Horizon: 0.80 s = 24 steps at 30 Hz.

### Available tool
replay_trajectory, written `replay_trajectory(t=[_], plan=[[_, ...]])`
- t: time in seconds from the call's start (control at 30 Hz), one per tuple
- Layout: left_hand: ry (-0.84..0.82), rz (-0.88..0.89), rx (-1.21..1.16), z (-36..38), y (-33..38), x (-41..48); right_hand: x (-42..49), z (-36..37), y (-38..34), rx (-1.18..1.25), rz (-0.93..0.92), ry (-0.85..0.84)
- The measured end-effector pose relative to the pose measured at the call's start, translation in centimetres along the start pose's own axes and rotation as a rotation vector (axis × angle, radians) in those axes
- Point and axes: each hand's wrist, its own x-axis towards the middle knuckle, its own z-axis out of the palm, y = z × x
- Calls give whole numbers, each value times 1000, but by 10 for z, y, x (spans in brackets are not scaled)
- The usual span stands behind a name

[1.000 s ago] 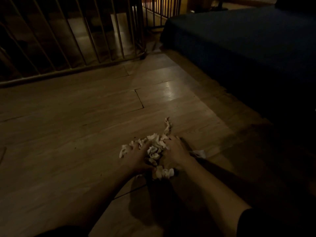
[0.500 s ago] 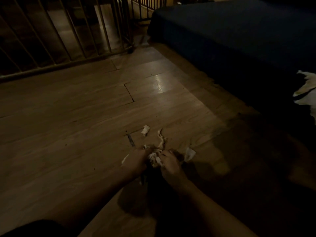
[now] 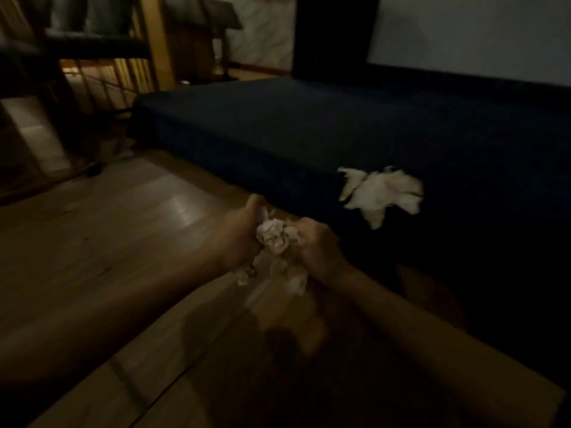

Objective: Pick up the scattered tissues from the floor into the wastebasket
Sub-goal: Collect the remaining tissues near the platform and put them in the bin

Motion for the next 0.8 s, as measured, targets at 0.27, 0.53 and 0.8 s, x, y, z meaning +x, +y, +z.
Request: replay_trajectory(t=[0.27,0.53,0.8], plan=[[-186,418,-155,45,232,83,-81,-231,75,-124,280,234],[-377,676,-137,169,367,81,-183,-305,158,-316,678,307],[-528,757,-241,207,412,71,-208,-333,178,-329,1127,78]])
